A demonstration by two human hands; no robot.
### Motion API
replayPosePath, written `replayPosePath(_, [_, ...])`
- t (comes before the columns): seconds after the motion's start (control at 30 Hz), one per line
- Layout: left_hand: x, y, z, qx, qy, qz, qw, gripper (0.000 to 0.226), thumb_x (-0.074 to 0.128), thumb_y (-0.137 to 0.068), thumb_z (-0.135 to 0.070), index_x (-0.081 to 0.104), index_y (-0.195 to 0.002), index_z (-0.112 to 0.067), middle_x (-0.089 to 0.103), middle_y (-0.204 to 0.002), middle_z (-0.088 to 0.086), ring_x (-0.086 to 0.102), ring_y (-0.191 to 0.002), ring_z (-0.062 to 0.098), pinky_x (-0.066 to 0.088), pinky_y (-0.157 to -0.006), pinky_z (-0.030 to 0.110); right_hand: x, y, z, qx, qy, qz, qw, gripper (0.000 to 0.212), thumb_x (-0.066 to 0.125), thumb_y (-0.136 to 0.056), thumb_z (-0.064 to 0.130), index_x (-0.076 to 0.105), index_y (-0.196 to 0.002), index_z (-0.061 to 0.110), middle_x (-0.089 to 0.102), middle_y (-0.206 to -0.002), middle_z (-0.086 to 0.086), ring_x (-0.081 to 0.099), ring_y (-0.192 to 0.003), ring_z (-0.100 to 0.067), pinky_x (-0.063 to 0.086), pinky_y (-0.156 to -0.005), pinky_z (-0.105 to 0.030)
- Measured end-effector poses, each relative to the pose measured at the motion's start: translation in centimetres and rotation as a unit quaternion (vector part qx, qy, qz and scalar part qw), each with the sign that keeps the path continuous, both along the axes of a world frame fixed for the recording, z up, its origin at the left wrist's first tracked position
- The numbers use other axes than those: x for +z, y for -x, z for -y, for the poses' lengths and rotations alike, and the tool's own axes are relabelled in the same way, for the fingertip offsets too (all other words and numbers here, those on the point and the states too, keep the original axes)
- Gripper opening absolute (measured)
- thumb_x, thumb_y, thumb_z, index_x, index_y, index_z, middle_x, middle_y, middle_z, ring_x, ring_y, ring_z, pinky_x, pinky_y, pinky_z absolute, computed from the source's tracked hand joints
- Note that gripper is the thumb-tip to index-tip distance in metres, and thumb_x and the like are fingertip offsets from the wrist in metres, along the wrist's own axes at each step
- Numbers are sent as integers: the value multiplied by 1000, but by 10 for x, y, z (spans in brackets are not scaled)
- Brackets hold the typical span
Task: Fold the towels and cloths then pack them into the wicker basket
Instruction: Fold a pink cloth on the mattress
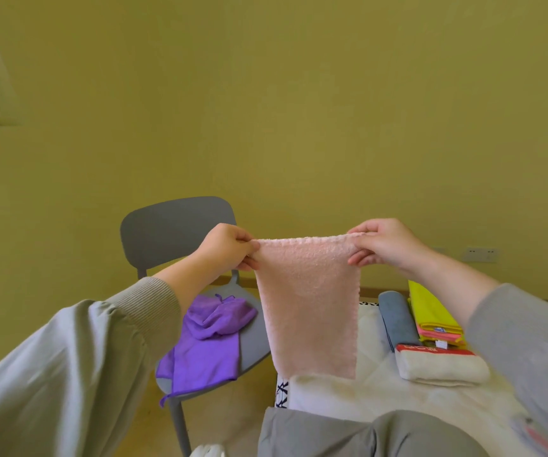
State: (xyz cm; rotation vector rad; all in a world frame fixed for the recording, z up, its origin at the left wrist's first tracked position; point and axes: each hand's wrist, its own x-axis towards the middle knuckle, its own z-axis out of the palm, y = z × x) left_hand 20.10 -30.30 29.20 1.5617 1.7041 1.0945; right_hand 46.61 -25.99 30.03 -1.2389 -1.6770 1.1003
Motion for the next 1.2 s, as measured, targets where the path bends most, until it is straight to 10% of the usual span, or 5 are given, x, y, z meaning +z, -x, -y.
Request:
replayPosePath(0.37, [-39,-40,-63,71,-25,-21,997,24,53,-93,-11,60,-70,-11,71,-73,7,69,-79,27,57,-77,39,-35,-14,-67,-76,-15,118,990,12,58,-89,-1,68,-95,2,65,-69,-6,64,-50,-5,54,-55,-21])
replayPosePath(0.5, [-34,-50,-89,95,-85,-57,990,18,53,-94,-14,60,-79,-9,59,-70,2,51,-64,18,37,-50,20,-37,-14,-100,-142,-100,66,983,17,61,-85,-2,72,-85,11,68,-81,-7,66,-84,-24,53,-83,-34])
replayPosePath(0.8, [-36,-63,-109,77,-175,-29,981,14,54,-92,-11,67,-93,-7,59,-76,-4,50,-70,13,34,-50,5,-32,-25,-104,-167,-179,47,968,19,60,-86,0,73,-96,8,66,-88,0,58,-85,-12,41,-66,-7])
replayPosePath(1.03, [-117,-65,-88,-47,2,-105,993,14,57,-81,-4,68,-79,-12,69,-78,6,62,-76,21,47,-65,26,-131,-45,-68,-121,-17,105,987,24,59,-80,-2,68,-68,16,64,-69,-4,55,-71,-17,42,-61,-25])
replayPosePath(1.2, [-166,-71,-76,-249,284,-162,911,17,54,-89,-10,63,-76,-11,65,-79,-1,66,-68,14,48,-53,20,-197,-59,-44,18,147,283,948,10,62,-83,8,71,-78,10,58,-69,-10,48,-54,-9,33,-41,-13])
